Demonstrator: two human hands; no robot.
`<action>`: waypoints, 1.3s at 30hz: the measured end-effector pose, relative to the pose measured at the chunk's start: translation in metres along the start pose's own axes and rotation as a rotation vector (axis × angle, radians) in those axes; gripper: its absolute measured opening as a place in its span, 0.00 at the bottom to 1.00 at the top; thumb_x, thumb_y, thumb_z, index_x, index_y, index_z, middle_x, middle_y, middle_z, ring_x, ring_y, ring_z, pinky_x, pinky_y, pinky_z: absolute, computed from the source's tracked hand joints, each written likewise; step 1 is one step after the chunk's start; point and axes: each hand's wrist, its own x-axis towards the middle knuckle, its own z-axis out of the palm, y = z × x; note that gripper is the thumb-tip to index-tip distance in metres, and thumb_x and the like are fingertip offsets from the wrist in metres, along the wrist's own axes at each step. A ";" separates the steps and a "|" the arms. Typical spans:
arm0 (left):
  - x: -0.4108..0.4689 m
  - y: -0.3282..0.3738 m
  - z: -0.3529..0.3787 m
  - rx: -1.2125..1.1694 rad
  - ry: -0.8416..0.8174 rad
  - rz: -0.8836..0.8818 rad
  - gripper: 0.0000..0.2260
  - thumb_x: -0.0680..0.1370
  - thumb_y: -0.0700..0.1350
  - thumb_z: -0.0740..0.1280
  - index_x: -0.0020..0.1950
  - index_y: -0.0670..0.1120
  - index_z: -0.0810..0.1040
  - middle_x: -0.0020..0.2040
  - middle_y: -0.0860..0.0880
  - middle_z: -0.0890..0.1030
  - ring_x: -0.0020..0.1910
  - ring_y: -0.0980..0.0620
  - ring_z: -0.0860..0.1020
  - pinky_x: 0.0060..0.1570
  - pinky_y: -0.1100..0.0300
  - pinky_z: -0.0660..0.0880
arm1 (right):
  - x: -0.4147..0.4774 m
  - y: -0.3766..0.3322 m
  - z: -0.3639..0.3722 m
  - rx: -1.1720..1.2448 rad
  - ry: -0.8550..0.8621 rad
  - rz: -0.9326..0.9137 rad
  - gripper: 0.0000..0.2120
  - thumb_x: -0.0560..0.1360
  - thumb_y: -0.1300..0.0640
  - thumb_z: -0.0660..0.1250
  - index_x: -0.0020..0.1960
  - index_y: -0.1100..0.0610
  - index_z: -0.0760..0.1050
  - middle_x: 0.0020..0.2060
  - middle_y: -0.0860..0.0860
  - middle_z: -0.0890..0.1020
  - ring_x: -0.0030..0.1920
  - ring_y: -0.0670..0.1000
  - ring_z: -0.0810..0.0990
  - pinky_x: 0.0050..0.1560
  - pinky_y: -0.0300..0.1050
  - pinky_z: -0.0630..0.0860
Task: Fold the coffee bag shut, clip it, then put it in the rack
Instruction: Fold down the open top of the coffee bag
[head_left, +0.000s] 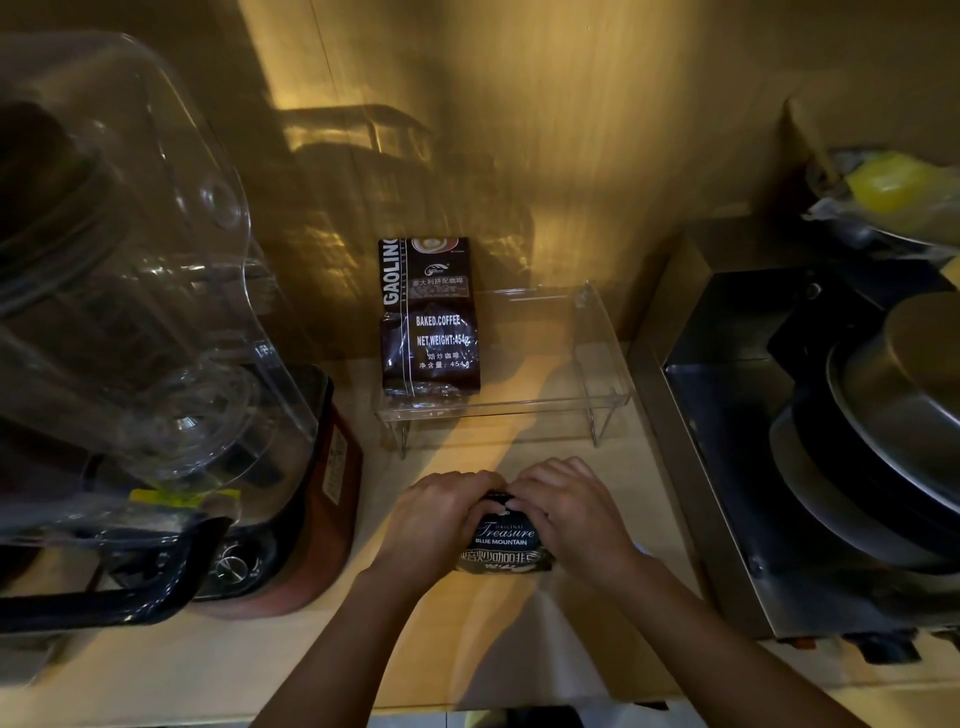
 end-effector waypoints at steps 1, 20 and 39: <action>0.000 0.001 -0.001 0.004 -0.006 0.014 0.05 0.75 0.43 0.66 0.49 0.46 0.79 0.42 0.47 0.84 0.42 0.47 0.80 0.42 0.55 0.73 | 0.001 -0.001 0.000 -0.004 0.004 0.004 0.06 0.69 0.61 0.65 0.40 0.60 0.80 0.34 0.55 0.83 0.35 0.54 0.80 0.41 0.44 0.63; 0.010 0.006 -0.006 0.123 -0.023 0.072 0.07 0.72 0.41 0.64 0.48 0.44 0.80 0.38 0.46 0.81 0.38 0.46 0.77 0.39 0.55 0.68 | 0.002 0.009 -0.006 0.032 0.017 0.057 0.05 0.70 0.64 0.63 0.36 0.64 0.75 0.32 0.58 0.80 0.35 0.57 0.76 0.38 0.48 0.69; 0.001 -0.018 -0.013 0.084 0.054 -0.114 0.07 0.73 0.45 0.70 0.38 0.43 0.77 0.35 0.46 0.79 0.36 0.47 0.76 0.38 0.53 0.71 | -0.006 0.024 -0.007 0.100 0.066 0.129 0.03 0.69 0.69 0.64 0.40 0.65 0.76 0.35 0.60 0.80 0.38 0.58 0.78 0.35 0.50 0.77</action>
